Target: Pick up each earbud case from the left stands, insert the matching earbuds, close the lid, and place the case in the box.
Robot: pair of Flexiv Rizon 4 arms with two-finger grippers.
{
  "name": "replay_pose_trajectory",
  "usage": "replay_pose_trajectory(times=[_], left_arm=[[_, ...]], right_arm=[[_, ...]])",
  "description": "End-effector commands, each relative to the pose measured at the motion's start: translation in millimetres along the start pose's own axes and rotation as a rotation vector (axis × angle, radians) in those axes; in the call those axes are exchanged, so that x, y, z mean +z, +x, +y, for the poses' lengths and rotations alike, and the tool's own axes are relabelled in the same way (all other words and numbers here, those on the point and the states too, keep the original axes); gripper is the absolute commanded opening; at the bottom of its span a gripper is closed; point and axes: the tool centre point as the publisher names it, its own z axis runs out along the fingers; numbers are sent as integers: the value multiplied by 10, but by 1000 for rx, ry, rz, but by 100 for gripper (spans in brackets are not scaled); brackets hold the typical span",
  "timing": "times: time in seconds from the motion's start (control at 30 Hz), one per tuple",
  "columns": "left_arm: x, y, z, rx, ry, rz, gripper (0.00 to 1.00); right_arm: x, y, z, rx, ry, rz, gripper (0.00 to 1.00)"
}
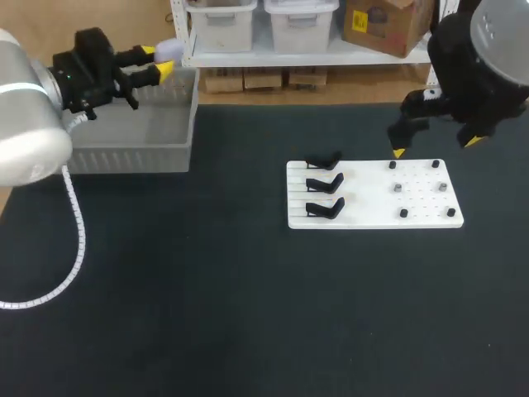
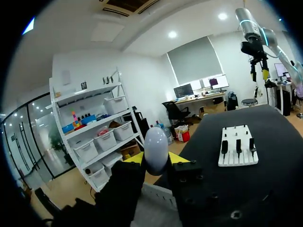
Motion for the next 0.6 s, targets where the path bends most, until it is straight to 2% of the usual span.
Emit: replay_pose_trajectory(times=[0.03, 0.2, 0.4, 0.43, 0.47, 0.5, 0.6], left_arm=[[72, 210, 236, 6, -85, 25, 0], [-80, 454, 498, -6, -123, 50, 0], [-131, 704, 681, 16, -78, 87, 0], [-132, 725, 701, 16, -76, 86, 11], [-135, 730, 707, 18, -69, 86, 74], [-143, 749, 726, 19, -68, 87, 100], [-169, 783, 762, 16, -69, 77, 100]], right_arm=[[1, 17, -6, 2, 0, -6, 100], [1, 17, -6, 2, 0, -6, 100], [1, 17, -6, 2, 0, -6, 100], [1, 17, -6, 2, 0, -6, 100], [1, 17, -6, 2, 0, -6, 100], [1, 17, -6, 2, 0, -6, 100], [1, 17, -6, 2, 0, -6, 100]])
